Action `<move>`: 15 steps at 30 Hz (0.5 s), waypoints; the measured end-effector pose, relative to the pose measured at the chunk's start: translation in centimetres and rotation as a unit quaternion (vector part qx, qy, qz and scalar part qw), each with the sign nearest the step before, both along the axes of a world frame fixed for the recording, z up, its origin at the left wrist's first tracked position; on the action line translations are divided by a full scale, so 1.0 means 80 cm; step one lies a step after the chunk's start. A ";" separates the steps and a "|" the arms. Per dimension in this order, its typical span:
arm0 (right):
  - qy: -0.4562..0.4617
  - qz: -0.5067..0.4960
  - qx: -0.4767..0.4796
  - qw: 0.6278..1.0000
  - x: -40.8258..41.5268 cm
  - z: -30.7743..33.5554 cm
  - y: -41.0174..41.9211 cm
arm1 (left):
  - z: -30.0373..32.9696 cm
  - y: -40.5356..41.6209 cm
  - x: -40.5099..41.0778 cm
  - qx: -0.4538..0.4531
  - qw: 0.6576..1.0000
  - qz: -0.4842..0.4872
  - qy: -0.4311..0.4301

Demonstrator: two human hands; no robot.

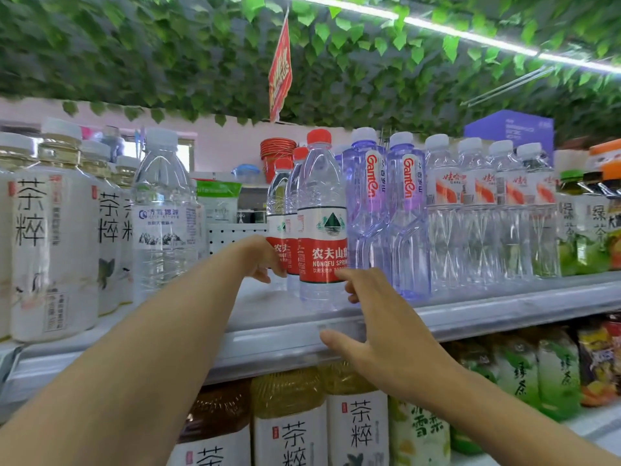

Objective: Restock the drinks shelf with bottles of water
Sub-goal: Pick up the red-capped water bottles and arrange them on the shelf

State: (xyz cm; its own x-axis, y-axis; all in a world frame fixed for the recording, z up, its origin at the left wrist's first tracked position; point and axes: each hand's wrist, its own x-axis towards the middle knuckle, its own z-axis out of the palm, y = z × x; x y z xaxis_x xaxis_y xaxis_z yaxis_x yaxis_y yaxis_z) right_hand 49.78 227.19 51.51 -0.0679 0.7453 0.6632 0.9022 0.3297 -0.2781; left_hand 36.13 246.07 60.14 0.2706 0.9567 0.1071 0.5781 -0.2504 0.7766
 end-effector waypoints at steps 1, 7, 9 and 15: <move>-0.001 -0.001 0.002 1.000 0.000 0.000 0.001 | 0.000 0.000 0.001 0.003 1.000 -0.006 -0.003; -0.006 -0.007 0.015 1.000 0.001 -0.003 0.006 | -0.003 0.000 0.003 0.010 0.999 -0.037 -0.025; -0.003 -0.009 0.017 1.000 0.000 -0.002 0.006 | -0.004 0.000 0.004 0.017 0.999 -0.044 -0.023; -0.002 -0.001 0.023 1.000 0.002 -0.002 0.004 | -0.005 0.000 0.002 0.003 0.999 -0.041 -0.022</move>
State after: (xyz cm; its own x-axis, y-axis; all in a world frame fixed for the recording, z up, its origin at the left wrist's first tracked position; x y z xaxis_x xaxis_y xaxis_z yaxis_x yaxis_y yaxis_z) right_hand 49.93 227.55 51.31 -0.0696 0.7135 0.6972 0.9038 0.3410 -0.2587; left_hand 36.25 246.06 59.71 0.3426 0.9309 0.1266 0.5211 -0.3004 0.7988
